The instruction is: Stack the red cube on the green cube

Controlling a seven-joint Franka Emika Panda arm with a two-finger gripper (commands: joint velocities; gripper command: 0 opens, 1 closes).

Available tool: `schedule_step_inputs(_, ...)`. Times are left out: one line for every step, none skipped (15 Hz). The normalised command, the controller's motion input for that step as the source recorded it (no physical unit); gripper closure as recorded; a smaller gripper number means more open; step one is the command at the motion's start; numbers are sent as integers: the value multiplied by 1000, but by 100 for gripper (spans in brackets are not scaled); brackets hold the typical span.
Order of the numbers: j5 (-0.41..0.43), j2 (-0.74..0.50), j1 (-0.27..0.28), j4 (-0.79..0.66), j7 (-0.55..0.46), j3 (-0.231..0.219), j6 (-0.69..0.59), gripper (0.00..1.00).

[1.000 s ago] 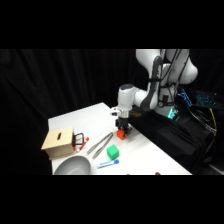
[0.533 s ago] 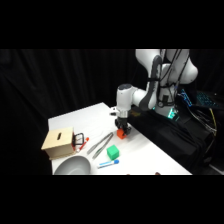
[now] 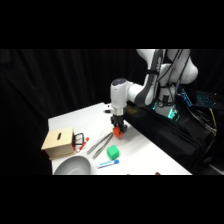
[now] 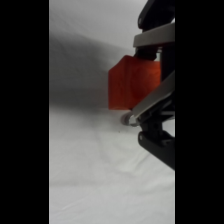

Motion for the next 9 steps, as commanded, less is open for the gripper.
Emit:
schedule_step_inputs(-154, -208, 76, 139, 207, 4, -393, 75)
schedule_step_inputs(-136, -189, 66, 138, 196, 24, -394, 75)
schedule_step_inputs(-124, -167, 61, 135, 187, 44, -381, 75)
schedule_step_inputs(-111, -149, 55, 129, 175, 59, -345, 75)
schedule_step_inputs(-93, -134, 56, 129, 167, 77, -313, 75)
schedule_step_inputs(-91, -120, 58, 129, 164, 80, -275, 75)
schedule_step_inputs(-86, -92, 58, 146, 150, 84, -225, 75)
schedule_step_inputs(-90, -62, 54, 162, 140, 74, -170, 75)
schedule_step_inputs(-79, -33, 43, 176, 116, 65, -140, 75)
